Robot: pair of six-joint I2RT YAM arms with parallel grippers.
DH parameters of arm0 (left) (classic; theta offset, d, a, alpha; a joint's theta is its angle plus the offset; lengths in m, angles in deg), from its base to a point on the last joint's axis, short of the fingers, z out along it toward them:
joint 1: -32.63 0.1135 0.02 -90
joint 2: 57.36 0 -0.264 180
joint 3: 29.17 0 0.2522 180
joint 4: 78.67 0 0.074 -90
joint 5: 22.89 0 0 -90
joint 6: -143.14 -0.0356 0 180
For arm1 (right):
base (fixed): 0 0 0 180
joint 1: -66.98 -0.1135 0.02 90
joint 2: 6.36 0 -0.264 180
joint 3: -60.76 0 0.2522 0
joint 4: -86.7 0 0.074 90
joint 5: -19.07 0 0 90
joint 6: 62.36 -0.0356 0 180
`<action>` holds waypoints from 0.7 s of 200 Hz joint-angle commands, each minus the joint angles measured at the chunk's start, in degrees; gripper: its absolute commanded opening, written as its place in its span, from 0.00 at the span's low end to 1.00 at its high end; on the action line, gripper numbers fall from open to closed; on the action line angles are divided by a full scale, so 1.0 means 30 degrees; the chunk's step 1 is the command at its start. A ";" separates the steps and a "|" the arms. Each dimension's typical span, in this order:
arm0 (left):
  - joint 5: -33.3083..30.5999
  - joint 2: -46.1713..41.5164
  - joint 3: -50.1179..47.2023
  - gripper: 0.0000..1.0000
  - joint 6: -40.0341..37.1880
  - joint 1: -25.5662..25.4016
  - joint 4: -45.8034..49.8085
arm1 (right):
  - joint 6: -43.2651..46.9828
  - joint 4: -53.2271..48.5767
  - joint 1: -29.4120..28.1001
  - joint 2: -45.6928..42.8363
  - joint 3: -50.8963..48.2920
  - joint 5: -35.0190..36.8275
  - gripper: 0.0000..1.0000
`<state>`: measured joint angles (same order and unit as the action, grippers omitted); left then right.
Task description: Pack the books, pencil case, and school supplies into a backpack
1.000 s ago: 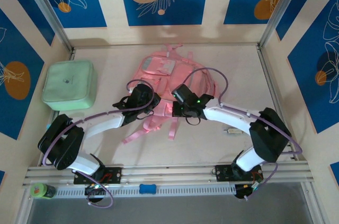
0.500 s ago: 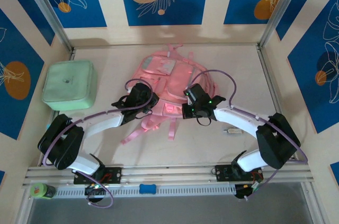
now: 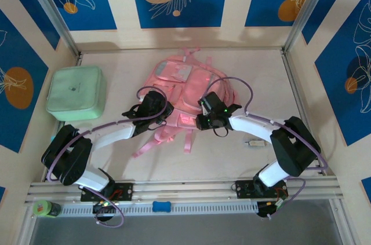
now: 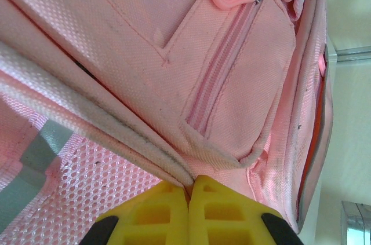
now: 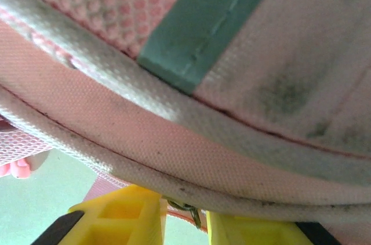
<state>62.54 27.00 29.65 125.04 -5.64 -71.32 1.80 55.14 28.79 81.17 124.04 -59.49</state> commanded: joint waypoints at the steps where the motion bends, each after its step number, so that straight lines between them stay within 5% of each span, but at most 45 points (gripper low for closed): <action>1: -0.0524 0.0065 0.0537 0.00 -0.0557 0.0327 -0.0030 | 0.0594 0.1090 -0.0637 0.0260 0.0838 0.1012 0.28; 84: -0.0107 0.0093 0.0449 0.00 -0.0206 0.0273 -0.0673 | 0.0059 0.2659 -0.1631 -0.0825 0.0878 0.4326 0.35; 140: 0.0003 0.0284 0.0420 0.00 -0.0131 0.0271 -0.0908 | -0.0476 0.2844 -0.1332 0.0980 0.1191 0.4611 0.28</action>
<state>61.95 27.19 29.65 125.12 -4.98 -72.77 1.05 57.65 24.24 82.08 125.59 -48.58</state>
